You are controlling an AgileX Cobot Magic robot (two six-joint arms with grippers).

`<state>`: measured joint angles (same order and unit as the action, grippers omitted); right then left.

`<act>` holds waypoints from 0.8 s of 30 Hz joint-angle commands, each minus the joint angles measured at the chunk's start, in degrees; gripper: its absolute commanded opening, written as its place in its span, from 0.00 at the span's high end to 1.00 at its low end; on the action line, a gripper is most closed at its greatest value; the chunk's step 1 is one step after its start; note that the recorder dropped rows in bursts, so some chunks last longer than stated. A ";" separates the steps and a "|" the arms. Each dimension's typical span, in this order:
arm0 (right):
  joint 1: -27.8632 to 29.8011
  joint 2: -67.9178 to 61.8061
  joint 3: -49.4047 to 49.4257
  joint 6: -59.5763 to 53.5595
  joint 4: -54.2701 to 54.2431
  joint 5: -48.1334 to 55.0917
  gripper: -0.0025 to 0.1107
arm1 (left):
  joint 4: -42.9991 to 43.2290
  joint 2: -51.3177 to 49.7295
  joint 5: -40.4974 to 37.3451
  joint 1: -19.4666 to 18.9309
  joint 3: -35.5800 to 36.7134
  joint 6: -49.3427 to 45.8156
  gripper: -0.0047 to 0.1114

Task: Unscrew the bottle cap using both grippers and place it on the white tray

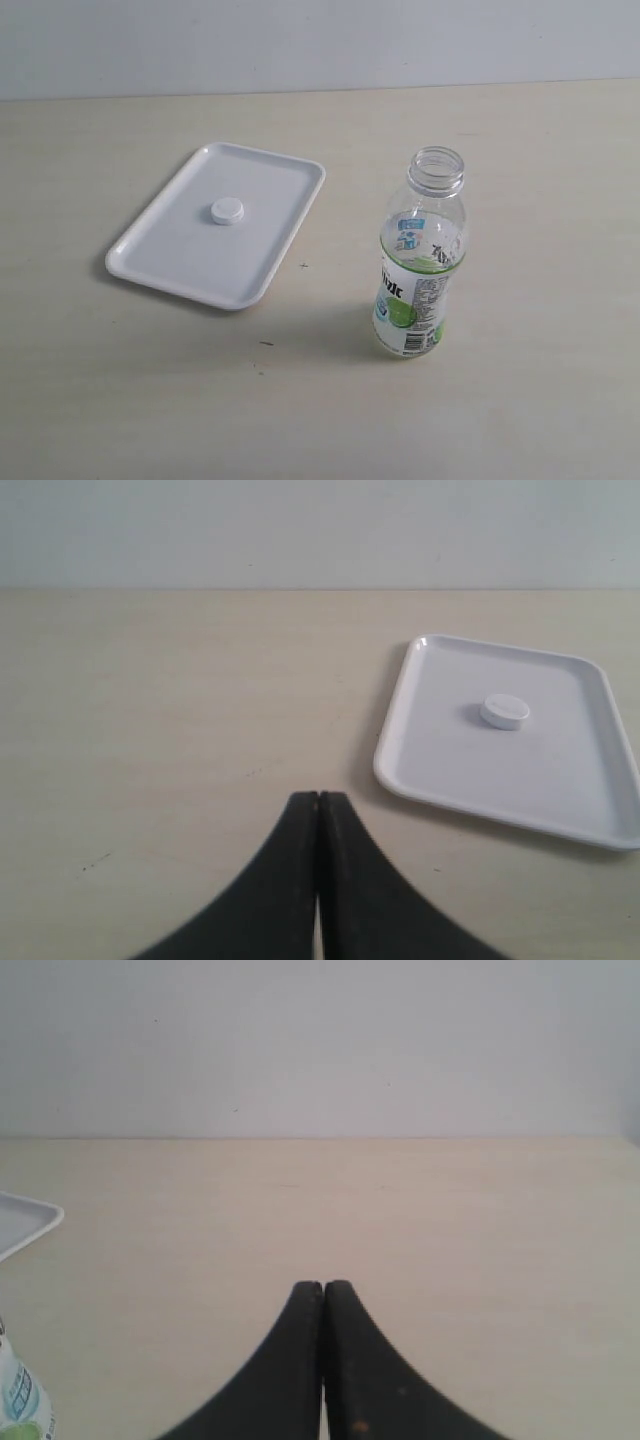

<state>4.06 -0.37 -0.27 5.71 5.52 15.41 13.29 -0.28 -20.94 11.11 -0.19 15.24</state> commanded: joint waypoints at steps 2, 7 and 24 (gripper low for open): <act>0.71 0.37 0.27 5.57 0.33 1.89 0.98 | 0.04 0.28 0.26 -0.05 0.19 -0.03 0.96; 0.71 0.37 0.27 5.57 0.33 1.89 0.98 | 0.04 0.28 0.26 -0.05 0.19 -0.03 0.96; 0.71 0.37 0.27 5.55 0.23 1.45 0.98 | 0.04 0.28 0.26 -0.05 0.19 -0.03 0.96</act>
